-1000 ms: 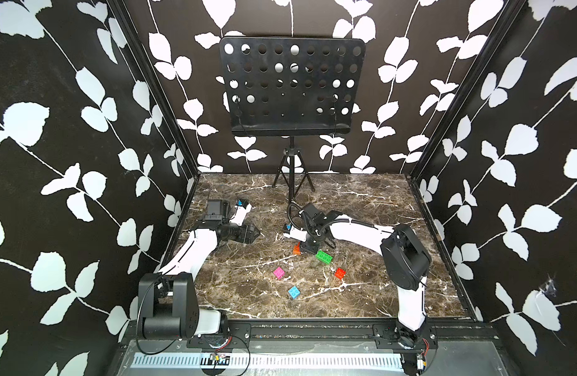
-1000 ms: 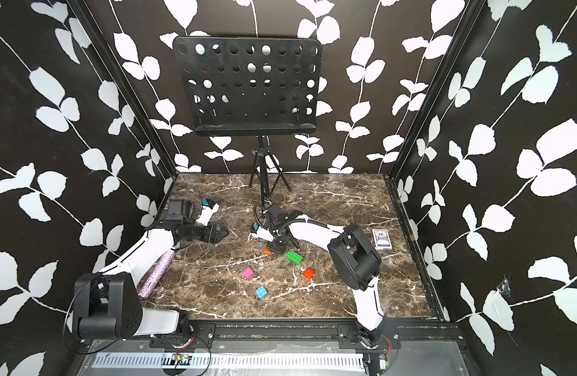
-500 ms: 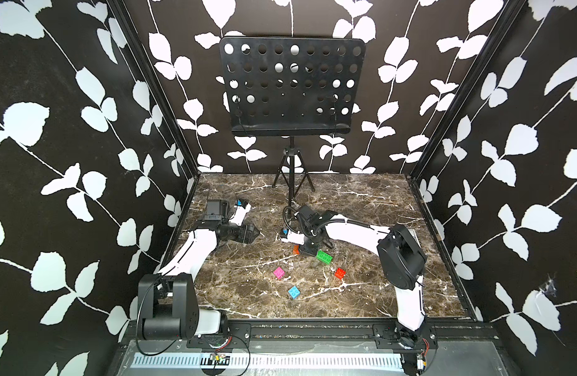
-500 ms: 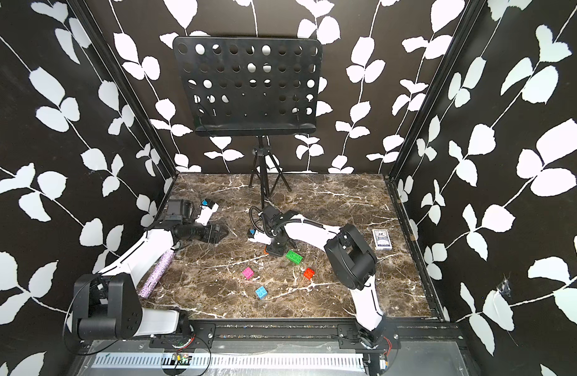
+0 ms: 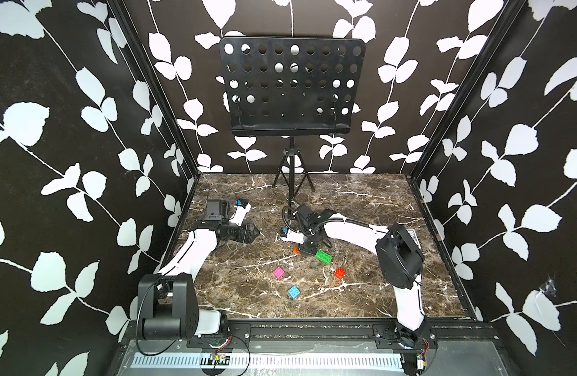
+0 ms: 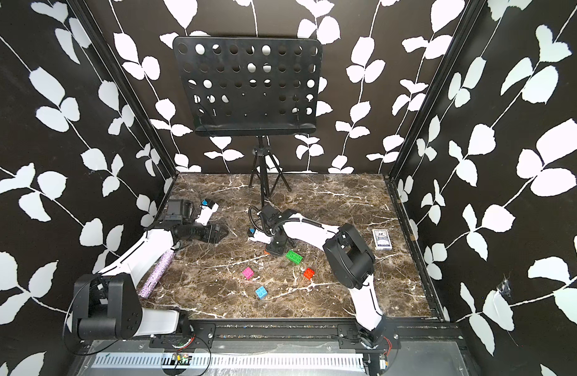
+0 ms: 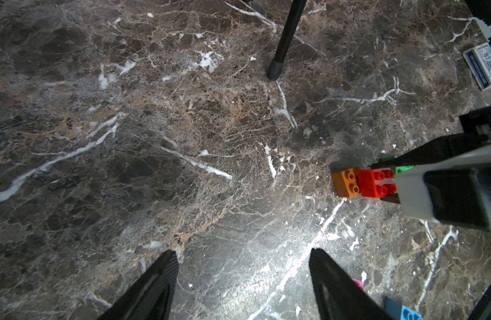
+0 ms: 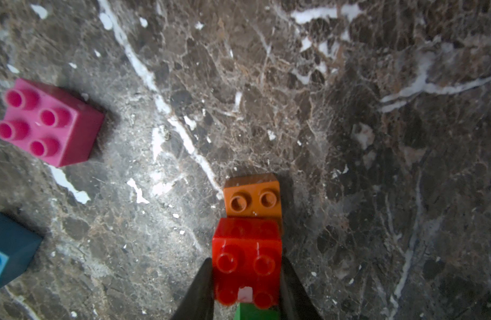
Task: Assemble the letter y with lego
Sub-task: Assemble the lego brick with the lego brick.
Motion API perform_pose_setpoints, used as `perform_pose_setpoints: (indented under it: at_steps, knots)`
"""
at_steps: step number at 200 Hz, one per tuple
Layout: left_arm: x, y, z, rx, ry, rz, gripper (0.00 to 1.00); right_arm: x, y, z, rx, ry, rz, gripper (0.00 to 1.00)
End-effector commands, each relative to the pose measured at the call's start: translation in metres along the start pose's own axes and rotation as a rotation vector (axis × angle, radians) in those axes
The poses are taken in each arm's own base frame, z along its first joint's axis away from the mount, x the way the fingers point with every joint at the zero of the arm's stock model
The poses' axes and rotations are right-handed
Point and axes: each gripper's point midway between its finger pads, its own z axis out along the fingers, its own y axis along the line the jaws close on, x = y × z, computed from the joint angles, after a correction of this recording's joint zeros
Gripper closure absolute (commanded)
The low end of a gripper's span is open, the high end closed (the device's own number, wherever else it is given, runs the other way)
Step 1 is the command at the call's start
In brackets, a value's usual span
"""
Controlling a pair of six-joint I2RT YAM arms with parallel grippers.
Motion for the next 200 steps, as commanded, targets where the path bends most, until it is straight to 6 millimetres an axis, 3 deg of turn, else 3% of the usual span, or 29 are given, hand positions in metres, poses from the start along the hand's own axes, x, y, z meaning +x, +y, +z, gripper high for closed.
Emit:
perform_pose_setpoints:
  at_steps: [1,116,162,200]
  knots:
    - [0.000,-0.001,-0.004,-0.001,-0.019,0.010,0.23,0.018,-0.001,0.010,-0.012,0.088,-0.014,1.00]
    - [0.001,-0.001,-0.004,0.000,-0.015,0.017,0.23,0.050,0.003,0.019,-0.090,0.282,-0.177,1.00]
    - [0.002,-0.002,-0.002,0.005,-0.011,0.015,0.23,0.049,0.006,0.018,-0.123,0.297,-0.177,1.00]
    - [0.003,-0.004,-0.001,0.024,-0.012,0.008,0.23,0.061,0.009,0.007,-0.129,0.332,-0.173,1.00]
